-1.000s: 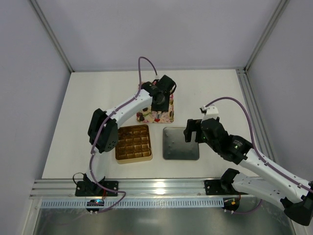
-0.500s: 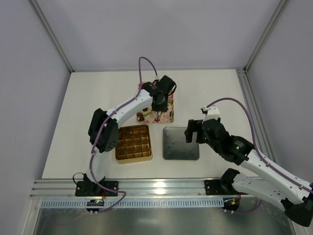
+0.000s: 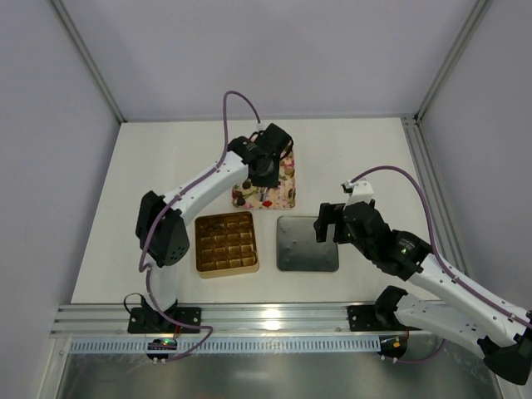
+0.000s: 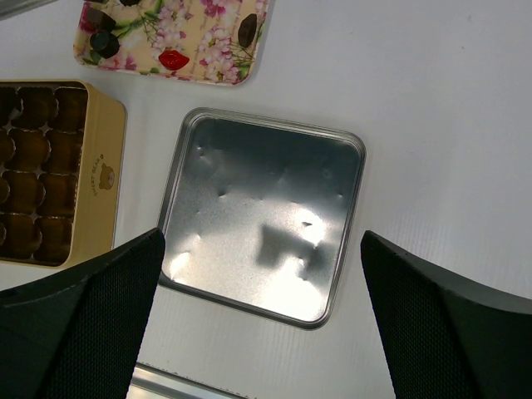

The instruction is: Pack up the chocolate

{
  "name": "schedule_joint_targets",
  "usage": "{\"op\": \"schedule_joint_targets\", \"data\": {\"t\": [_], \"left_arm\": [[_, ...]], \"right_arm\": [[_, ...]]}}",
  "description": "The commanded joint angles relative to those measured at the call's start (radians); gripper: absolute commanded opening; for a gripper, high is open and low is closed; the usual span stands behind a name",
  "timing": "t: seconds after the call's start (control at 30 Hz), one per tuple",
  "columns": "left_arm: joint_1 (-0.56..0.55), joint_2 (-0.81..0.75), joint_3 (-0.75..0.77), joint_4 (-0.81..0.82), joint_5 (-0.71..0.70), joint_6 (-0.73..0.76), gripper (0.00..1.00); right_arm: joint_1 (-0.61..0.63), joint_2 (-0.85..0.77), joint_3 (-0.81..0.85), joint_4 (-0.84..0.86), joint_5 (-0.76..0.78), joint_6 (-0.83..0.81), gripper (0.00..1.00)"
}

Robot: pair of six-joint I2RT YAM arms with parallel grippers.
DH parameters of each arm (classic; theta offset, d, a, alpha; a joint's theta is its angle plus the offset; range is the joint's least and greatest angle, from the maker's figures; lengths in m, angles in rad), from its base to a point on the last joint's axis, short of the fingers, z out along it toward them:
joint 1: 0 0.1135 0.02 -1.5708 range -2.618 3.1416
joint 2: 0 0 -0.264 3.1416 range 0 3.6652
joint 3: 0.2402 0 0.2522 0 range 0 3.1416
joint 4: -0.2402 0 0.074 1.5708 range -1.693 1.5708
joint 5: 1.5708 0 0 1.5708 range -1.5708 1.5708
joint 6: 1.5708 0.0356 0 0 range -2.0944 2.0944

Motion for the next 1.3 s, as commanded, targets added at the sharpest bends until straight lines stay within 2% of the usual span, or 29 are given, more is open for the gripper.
{"op": "schedule_joint_targets", "data": {"t": [0.0,0.2,0.5,0.7,1.0,1.27], "left_arm": [[0.005,-0.139,-0.03,-0.009,-0.003,0.014,0.25],[0.005,-0.289,-0.148,-0.03,0.017,0.002,0.25],[0.005,-0.606,-0.448,-0.078,0.014,-0.029,0.26],[0.004,-0.78,-0.591,-0.124,0.004,-0.044,0.26],[0.004,-0.877,-0.708,-0.135,0.015,-0.063,0.27],[0.004,-0.866,-0.746,-0.104,0.027,-0.06,0.29]], "right_arm": [[0.002,-0.002,0.014,0.036,0.025,-0.01,1.0],[0.002,0.023,0.011,0.061,0.017,-0.011,1.0],[0.002,0.09,0.002,0.117,0.008,-0.018,1.0],[0.001,0.124,-0.009,0.142,0.005,-0.011,1.0],[-0.002,0.138,-0.016,0.145,0.0,0.002,1.0],[-0.002,0.139,-0.016,0.139,-0.001,0.004,1.0]]}}
